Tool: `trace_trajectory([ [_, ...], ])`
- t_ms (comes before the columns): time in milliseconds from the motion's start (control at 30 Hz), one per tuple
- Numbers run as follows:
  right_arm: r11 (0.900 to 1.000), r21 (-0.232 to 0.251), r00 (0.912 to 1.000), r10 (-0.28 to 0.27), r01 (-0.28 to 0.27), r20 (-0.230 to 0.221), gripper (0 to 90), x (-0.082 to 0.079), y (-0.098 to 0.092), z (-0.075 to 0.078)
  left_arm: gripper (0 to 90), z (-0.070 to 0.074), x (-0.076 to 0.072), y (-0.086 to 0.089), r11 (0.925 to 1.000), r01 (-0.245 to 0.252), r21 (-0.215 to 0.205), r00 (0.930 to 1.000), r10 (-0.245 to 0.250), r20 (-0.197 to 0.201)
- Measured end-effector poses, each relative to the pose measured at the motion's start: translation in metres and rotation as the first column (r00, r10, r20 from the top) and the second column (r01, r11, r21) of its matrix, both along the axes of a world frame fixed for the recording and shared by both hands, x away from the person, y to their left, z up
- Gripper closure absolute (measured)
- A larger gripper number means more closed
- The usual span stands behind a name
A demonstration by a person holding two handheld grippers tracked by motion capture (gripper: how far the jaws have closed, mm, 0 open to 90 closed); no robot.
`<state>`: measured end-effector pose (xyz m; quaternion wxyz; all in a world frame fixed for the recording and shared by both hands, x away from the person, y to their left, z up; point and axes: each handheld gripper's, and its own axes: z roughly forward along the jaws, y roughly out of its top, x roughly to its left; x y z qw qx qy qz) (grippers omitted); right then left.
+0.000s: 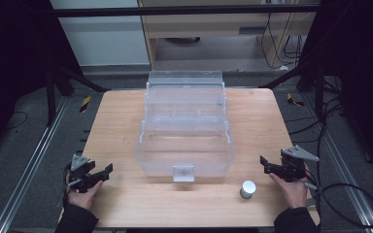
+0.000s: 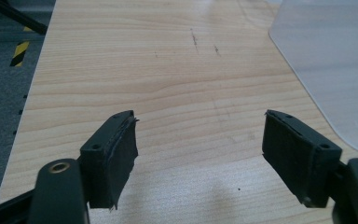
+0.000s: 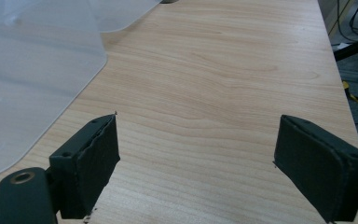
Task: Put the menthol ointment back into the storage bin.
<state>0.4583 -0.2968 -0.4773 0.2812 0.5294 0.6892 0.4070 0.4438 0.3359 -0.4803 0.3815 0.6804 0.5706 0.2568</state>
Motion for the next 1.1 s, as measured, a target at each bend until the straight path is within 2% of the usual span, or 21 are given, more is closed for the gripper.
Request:
trace_trajectory([
  [100, 1.000, 0.001, 0.9999, 0.017, -0.017, -0.004, 13.7, 0.000, 0.001, 0.001, 26.8, 0.000, 0.000, 0.001, 1.0000, -0.007, 0.003, 1.0000, 0.007, -0.003],
  [133, 0.999, -0.026, 0.9996, 0.029, -0.029, 0.002, 13.9, 0.000, 0.003, 0.002, 26.9, -0.001, 0.000, 0.002, 1.0000, -0.007, 0.005, 0.9999, 0.007, -0.010],
  [200, 0.999, -0.033, 0.9993, 0.038, -0.038, 0.003, 13.9, 0.000, 0.003, 0.003, 27.0, -0.001, 0.000, 0.002, 1.0000, -0.005, 0.007, 0.9999, 0.005, -0.010],
  [367, 0.995, -0.046, 0.9962, 0.087, -0.087, 0.000, 16.7, 0.000, 0.006, 0.015, 27.1, -0.001, 0.000, 0.000, 0.9998, 0.008, 0.019, 0.9999, -0.008, -0.010],
  [433, 0.990, -0.059, 0.9921, 0.125, -0.126, -0.010, 19.1, 0.002, 0.010, 0.026, 27.0, -0.003, 0.000, -0.001, 0.9997, 0.012, 0.020, 0.9998, -0.012, -0.018],
  [500, 0.988, -0.063, 0.9904, 0.137, -0.138, -0.016, 19.6, 0.002, 0.011, 0.029, 27.0, -0.003, 0.000, -0.001, 0.9996, 0.013, 0.024, 0.9998, -0.013, -0.018],
  [567, 0.980, -0.081, 0.9837, 0.177, -0.179, -0.031, 20.7, 0.006, 0.015, 0.038, 27.0, -0.003, 0.001, -0.001, 0.9997, 0.008, 0.021, 0.9998, -0.008, -0.019],
  [633, 0.979, -0.081, 0.9819, 0.186, -0.188, -0.038, 21.0, 0.007, 0.016, 0.042, 26.9, -0.003, 0.001, -0.001, 0.9998, 0.009, 0.020, 0.9998, -0.008, -0.020],
  [767, 0.960, -0.112, 0.9662, 0.250, -0.256, -0.064, 22.3, 0.012, 0.023, 0.060, 26.8, -0.004, 0.001, -0.002, 0.9996, 0.014, 0.023, 0.9996, -0.014, -0.027],
  [800, 0.960, -0.112, 0.9662, 0.250, -0.256, -0.064, 22.3, 0.012, 0.023, 0.060, 26.8, -0.004, 0.001, -0.002, 0.9996, 0.014, 0.023, 0.9996, -0.014, -0.027],
  [833, 0.953, -0.120, 0.9594, 0.271, -0.279, -0.078, 22.6, 0.013, 0.026, 0.066, 26.8, -0.004, 0.001, -0.003, 0.9996, 0.017, 0.022, 0.9995, -0.017, -0.027],
  [867, 0.953, -0.120, 0.9594, 0.271, -0.279, -0.078, 22.6, 0.013, 0.026, 0.066, 26.8, -0.004, 0.001, -0.003, 0.9996, 0.017, 0.022, 0.9995, -0.017, -0.027],
  [933, 0.945, -0.131, 0.9532, 0.289, -0.299, -0.090, 22.6, 0.015, 0.029, 0.072, 26.8, -0.005, 0.002, -0.003, 0.9995, 0.020, 0.023, 0.9993, -0.019, -0.031],
  [1000, 0.930, -0.163, 0.9431, 0.313, -0.328, -0.113, 22.0, 0.018, 0.032, 0.080, 26.8, -0.005, 0.002, -0.003, 0.9993, 0.023, 0.028, 0.9992, -0.022, -0.034],
  [1100, 0.919, -0.171, 0.9326, 0.335, -0.355, -0.133, 21.5, 0.019, 0.036, 0.086, 26.8, -0.005, 0.002, -0.004, 0.9993, 0.025, 0.027, 0.9991, -0.024, -0.036],
])
